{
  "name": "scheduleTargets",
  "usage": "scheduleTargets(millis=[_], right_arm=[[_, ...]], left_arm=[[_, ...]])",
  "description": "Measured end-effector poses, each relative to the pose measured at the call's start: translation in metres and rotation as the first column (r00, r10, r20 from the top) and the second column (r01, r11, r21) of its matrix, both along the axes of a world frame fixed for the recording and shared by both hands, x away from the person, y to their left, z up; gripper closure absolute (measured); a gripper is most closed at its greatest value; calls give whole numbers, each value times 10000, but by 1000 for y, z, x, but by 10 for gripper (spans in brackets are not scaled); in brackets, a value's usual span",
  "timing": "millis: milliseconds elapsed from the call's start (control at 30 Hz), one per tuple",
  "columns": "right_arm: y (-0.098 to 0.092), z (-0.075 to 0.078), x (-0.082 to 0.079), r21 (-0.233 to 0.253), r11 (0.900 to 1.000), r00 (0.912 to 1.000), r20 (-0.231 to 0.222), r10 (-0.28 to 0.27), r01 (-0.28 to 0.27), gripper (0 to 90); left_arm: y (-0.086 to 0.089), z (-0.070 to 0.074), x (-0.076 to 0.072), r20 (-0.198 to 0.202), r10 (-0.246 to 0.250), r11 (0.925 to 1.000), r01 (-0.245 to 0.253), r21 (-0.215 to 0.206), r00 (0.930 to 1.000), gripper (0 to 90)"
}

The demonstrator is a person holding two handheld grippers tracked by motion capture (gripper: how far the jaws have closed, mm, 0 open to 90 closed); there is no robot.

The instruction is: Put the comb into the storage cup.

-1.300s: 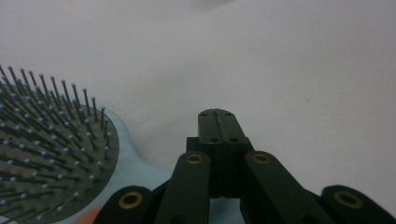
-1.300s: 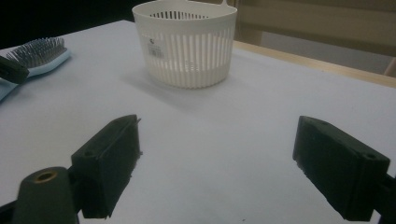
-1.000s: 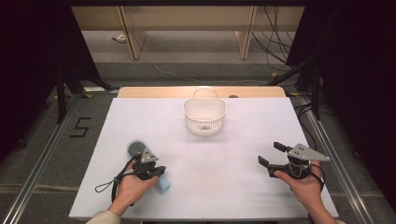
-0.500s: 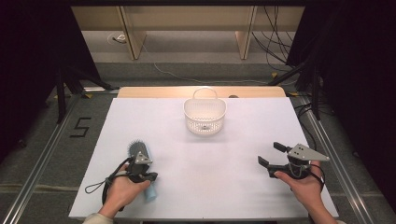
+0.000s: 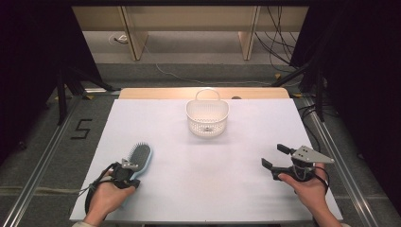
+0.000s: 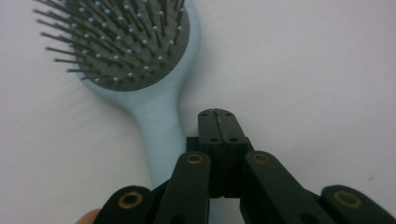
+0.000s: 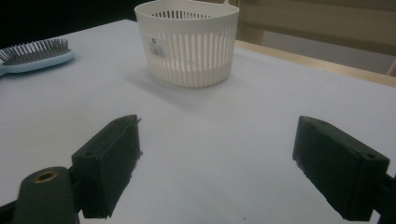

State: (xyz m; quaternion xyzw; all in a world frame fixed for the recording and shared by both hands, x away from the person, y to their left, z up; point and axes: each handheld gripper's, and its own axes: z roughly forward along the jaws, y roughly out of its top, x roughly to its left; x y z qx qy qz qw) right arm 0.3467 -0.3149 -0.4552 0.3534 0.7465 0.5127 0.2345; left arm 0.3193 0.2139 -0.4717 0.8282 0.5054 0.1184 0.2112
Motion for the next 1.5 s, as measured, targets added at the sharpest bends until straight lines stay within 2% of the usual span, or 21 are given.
scheduleTargets(millis=[33,100,500,733,1000,1067,1133,1200,1267,1300,1333,1367,1400,1433,1467,1500], right_arm=[[0,0,0,-6,10000,10000,1,-3,3,159],[0,0,0,-9,10000,10000,-4,-5,5,159],[0,0,0,-18,10000,10000,-14,-39,39,159],[0,0,0,-32,10000,10000,-34,-24,24,160],[0,0,0,-36,10000,10000,-52,-28,28,161],[0,0,0,-34,10000,10000,-51,-32,31,161],[0,0,0,-32,10000,10000,-62,-21,20,162],[0,-1,0,-18,10000,10000,-69,1,-1,161],[0,-1,0,-3,10000,10000,-93,16,-16,161],[0,-1,0,-3,10000,10000,-93,16,-16,161],[0,-1,0,31,10000,9999,-85,84,-84,162],[0,-1,0,29,10000,9999,-83,91,-90,161],[0,-1,0,29,10000,9999,-83,91,-90,161],[0,0,0,-25,9999,9999,-61,101,-101,161],[0,0,0,-19,9999,9999,-67,117,-117,161],[1,0,0,-28,9999,9999,-65,131,-131,161]], left_arm=[[4,0,-1,21,120,9998,-121,147,9999,897],[5,0,-1,-4,186,9998,-186,57,9998,898],[26,1,0,184,748,9962,-755,425,9970,898],[29,0,1,253,660,9975,-666,252,9975,896],[27,1,0,346,527,9980,-539,331,9980,851],[26,3,0,443,480,9986,-490,213,9979,819],[24,6,-1,567,344,9994,-347,55,9978,745],[23,13,-3,689,343,9983,-310,-485,9970,717],[23,24,-6,1165,274,9967,-182,-793,9928,627],[23,24,-6,1165,274,9967,-182,-793,9928,584],[23,29,-7,1782,136,9944,55,-1058,9839,498],[23,29,-7,1782,136,9944,55,-1058,9839,430],[23,32,-8,2182,-23,9937,266,-1087,9759,430],[23,36,-9,2978,-421,9916,764,-1046,9537,257],[23,37,-9,3172,-484,9914,841,-998,9471,188],[23,38,-9,3265,-481,9916,843,-977,9440,151]])
